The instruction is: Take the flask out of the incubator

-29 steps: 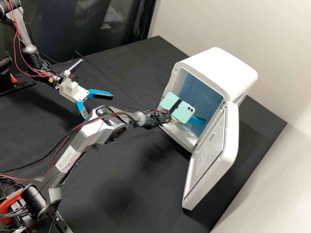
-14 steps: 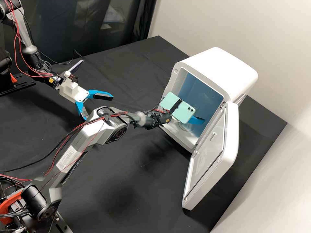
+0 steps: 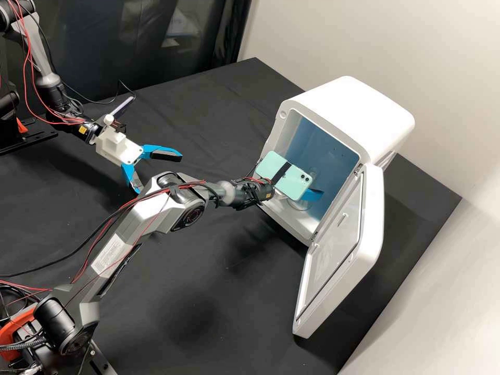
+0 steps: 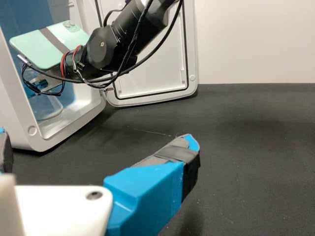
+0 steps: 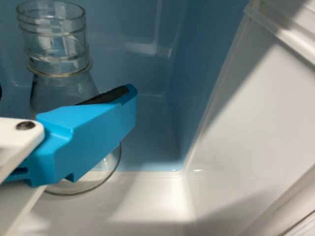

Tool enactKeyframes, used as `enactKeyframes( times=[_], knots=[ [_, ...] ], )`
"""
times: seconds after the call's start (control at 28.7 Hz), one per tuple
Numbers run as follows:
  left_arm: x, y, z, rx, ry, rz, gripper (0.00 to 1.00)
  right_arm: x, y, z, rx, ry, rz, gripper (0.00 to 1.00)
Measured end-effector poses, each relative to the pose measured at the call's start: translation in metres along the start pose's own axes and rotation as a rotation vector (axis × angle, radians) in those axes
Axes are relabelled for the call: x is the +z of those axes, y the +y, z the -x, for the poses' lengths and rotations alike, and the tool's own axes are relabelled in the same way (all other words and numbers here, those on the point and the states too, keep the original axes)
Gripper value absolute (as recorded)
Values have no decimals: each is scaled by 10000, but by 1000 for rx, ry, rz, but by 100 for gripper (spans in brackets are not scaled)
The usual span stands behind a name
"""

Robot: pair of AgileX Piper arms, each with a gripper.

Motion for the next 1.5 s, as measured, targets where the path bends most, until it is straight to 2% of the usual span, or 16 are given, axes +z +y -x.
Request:
enactKeyframes(
  times=[0.63, 0.8, 1.08, 1.15, 1.29, 1.5],
  knots=[
    [-27, 4, 3, 2, 9, 1, 100, 14, -35, -10, -4, -1, -3, 0],
    [-27, 4, 3, 2, 9, 1, 100, 14, -35, -10, -4, -1, -17, 0],
    [-27, 4, 3, 2, 9, 1, 100, 11, -36, -10, -5, 1, -11, 0],
    [-27, 4, 3, 2, 9, 1, 100, 11, -37, -6, 3, 11, -7, 0],
    [-27, 4, 3, 2, 9, 1, 100, 45, -55, 28, 8, 17, -23, 0],
    [-27, 4, 3, 2, 9, 1, 100, 105, 37, 167, -12, 17, -79, 0]
  ],
)
